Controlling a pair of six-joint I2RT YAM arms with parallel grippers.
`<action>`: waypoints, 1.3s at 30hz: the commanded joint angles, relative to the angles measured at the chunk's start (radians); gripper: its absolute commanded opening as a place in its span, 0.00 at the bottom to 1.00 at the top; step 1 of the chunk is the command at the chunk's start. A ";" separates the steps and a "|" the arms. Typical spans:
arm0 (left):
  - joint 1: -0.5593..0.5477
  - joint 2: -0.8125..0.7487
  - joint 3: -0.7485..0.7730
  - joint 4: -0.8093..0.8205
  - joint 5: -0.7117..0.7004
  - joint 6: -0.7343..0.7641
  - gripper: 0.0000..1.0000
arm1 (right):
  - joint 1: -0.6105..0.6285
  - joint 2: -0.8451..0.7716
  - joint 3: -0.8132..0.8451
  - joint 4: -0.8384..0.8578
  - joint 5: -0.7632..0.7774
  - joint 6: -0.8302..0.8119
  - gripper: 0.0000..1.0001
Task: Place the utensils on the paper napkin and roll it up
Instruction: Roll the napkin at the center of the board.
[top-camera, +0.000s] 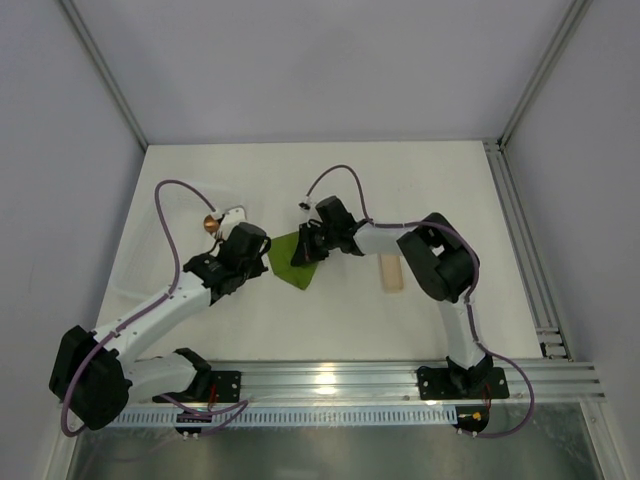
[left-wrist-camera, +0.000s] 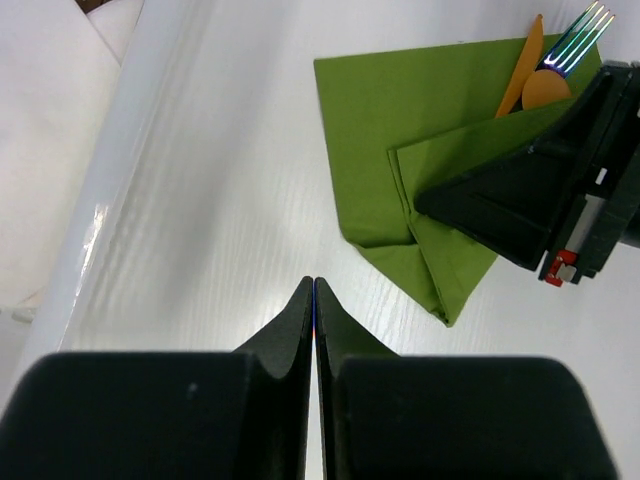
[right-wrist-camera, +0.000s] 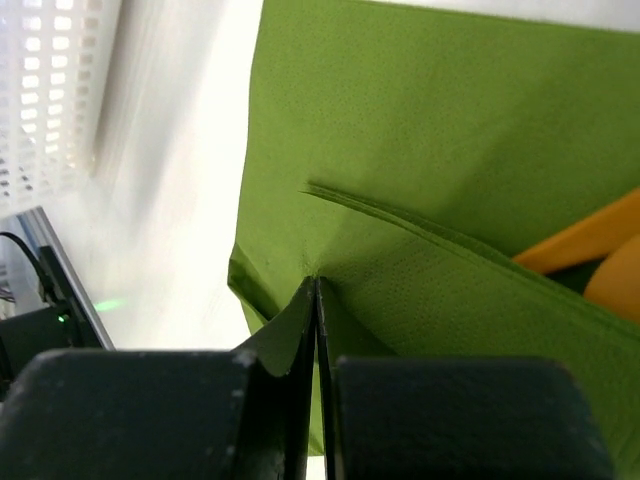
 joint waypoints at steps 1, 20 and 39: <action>0.003 -0.014 0.026 -0.016 -0.021 -0.020 0.00 | 0.008 -0.028 -0.088 -0.214 0.114 -0.124 0.04; 0.000 0.102 -0.072 0.301 0.350 -0.045 0.00 | 0.024 -0.246 -0.447 -0.047 0.177 -0.075 0.04; -0.003 0.477 -0.060 0.693 0.504 -0.092 0.00 | 0.024 -0.261 -0.541 0.142 0.101 0.079 0.04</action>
